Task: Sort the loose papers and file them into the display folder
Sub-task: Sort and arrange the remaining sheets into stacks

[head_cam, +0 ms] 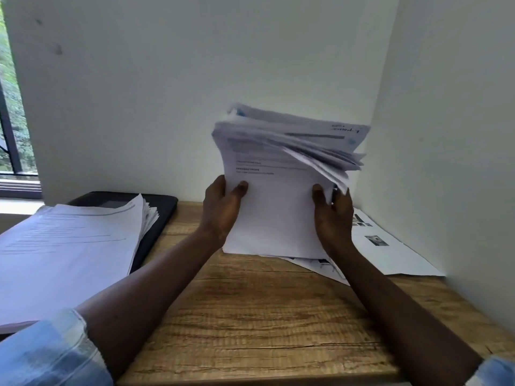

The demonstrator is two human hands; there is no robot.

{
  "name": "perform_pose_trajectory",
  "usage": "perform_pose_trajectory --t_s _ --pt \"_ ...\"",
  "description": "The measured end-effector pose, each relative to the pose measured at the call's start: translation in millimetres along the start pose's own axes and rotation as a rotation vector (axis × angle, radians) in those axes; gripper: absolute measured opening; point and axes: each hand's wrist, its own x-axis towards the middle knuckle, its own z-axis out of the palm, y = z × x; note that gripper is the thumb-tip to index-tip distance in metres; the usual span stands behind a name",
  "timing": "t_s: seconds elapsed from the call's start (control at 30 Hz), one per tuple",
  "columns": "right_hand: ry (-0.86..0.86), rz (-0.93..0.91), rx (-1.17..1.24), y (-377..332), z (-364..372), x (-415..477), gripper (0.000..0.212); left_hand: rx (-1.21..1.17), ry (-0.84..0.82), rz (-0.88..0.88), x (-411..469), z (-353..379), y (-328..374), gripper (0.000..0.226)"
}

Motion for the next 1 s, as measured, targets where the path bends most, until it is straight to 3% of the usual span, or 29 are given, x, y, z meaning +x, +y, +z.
perform_pose_trajectory --t_s 0.1,0.2,0.27,0.33,0.4,0.47,0.63,0.8,0.93,1.0 --pt "-0.140 0.175 -0.051 23.4 -4.6 0.8 0.052 0.026 -0.003 -0.002 -3.7 -0.5 -3.7 0.016" --pt "-0.242 0.384 -0.084 37.7 -11.3 1.5 0.059 -0.009 0.023 0.071 -2.5 0.0 1.6 0.014" --pt "-0.181 0.333 -0.011 27.8 -7.4 3.2 0.052 -0.004 0.039 0.094 -2.5 0.4 6.0 0.016" --pt "-0.059 0.168 0.034 10.6 0.0 3.3 0.039 0.100 0.058 0.122 -1.8 0.5 4.2 0.010" --pt "-0.040 0.126 0.038 6.4 4.5 -1.0 0.027 0.105 0.040 0.077 -4.5 2.0 -0.7 0.022" --pt "-0.051 0.112 0.025 7.0 4.8 -5.9 0.024 0.088 0.040 0.034 -6.1 2.5 -6.3 0.021" --pt "0.031 -0.069 0.051 -6.9 3.8 -6.4 0.021 0.088 0.070 0.121 -1.8 0.8 -0.4 0.013" --pt "0.041 -0.024 0.049 9.5 10.4 -14.8 0.016 0.170 0.032 0.063 -7.7 -2.2 -13.8 0.022" --pt "0.198 -0.009 0.104 4.5 9.2 -0.7 0.016 0.076 0.030 0.031 -4.8 4.2 -1.7 0.028" --pt "0.314 0.042 0.160 0.2 5.3 7.3 0.014 -0.040 0.044 -0.067 -11.1 9.9 3.2 0.037"
